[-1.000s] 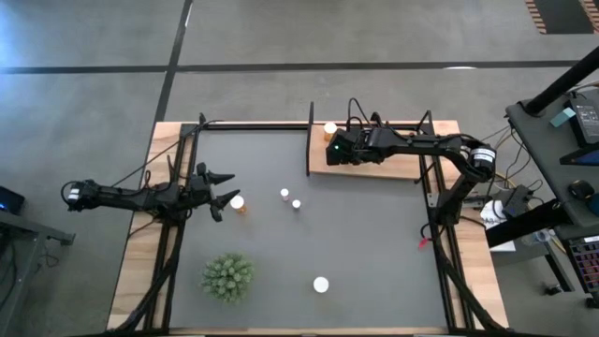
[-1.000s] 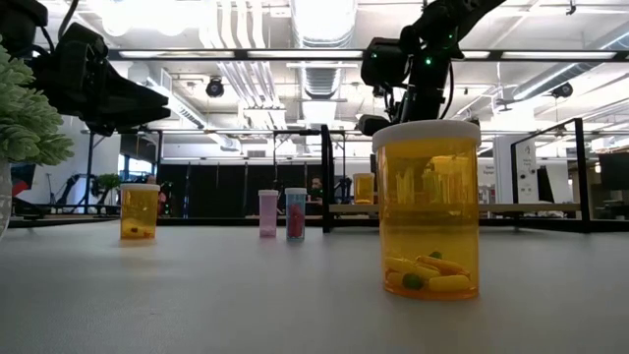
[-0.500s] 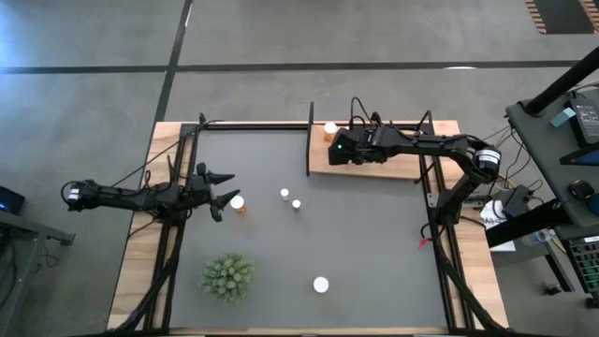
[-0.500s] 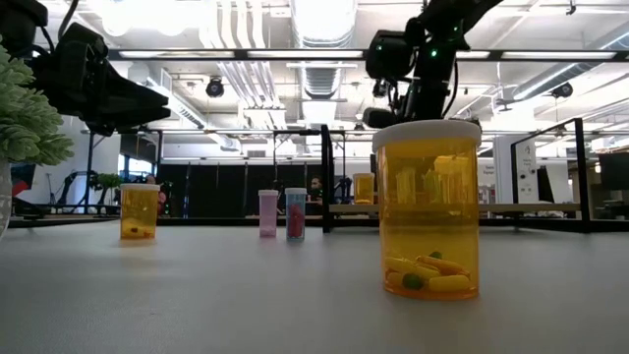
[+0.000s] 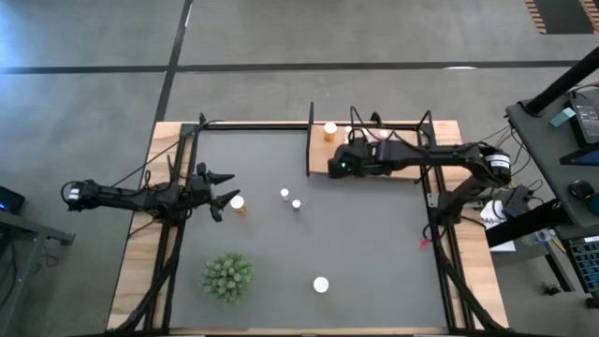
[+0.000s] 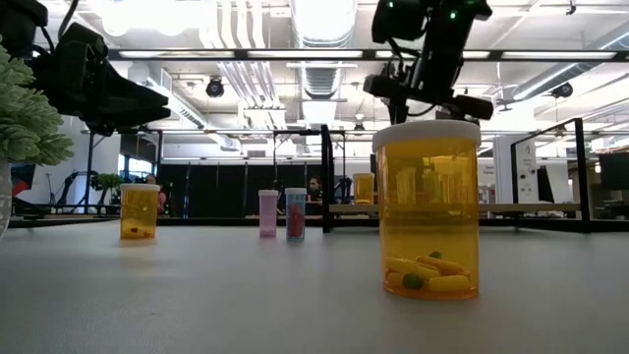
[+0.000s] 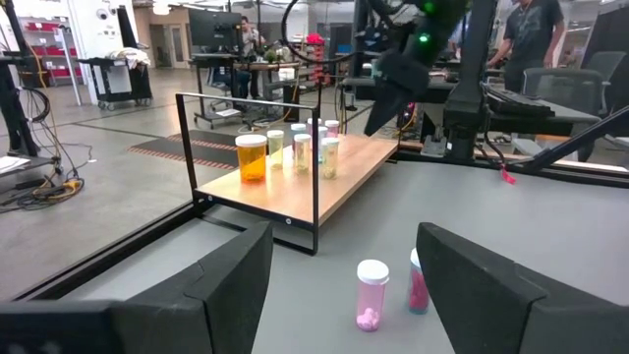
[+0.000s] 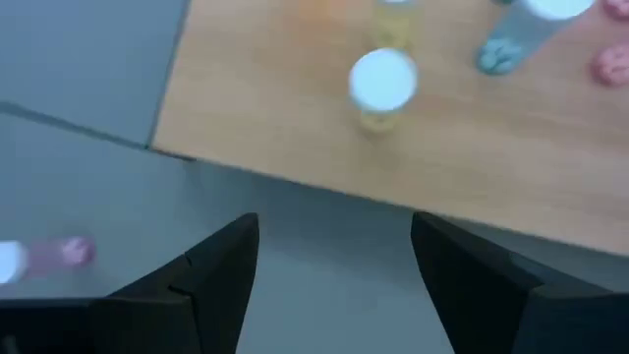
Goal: Pick and place medicine bottles onto shelf by color
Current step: Put the blue pill bottle on the shelf aligned with the other blue pill bottles
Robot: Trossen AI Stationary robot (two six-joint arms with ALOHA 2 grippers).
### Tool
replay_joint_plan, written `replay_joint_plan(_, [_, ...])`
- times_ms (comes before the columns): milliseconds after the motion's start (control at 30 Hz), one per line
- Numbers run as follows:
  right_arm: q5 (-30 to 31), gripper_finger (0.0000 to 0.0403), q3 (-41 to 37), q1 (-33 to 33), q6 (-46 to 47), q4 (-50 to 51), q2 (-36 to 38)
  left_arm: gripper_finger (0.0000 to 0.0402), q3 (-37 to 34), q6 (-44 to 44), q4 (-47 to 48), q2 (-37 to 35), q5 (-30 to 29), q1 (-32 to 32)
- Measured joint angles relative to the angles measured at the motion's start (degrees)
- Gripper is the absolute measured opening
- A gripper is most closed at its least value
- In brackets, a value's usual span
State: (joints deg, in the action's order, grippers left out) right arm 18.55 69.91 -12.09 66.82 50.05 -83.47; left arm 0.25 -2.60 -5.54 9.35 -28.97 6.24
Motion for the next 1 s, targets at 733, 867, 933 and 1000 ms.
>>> replay_joint_plan(733, [1.56,0.0255,10.62,15.59,-5.08,-10.61,-17.32,0.0238,0.0,0.0,0.01,0.0,0.0,0.01])
replay_joint_plan(867, [0.69,0.0255,14.82,16.22,-7.39,-10.06,-21.19,0.0238,0.0,0.01,0.0,0.01,0.0,0.02])
replay_joint_plan(933, [0.4,0.0253,16.73,16.23,-8.58,-10.02,-23.12,0.0238,0.0,0.01,0.02,0.01,0.0,0.02])
replay_joint_plan(1000, [-0.67,0.025,18.45,16.18,-10.21,-10.03,-24.69,0.0238,0.0,0.01,0.02,0.01,0.0,0.0])
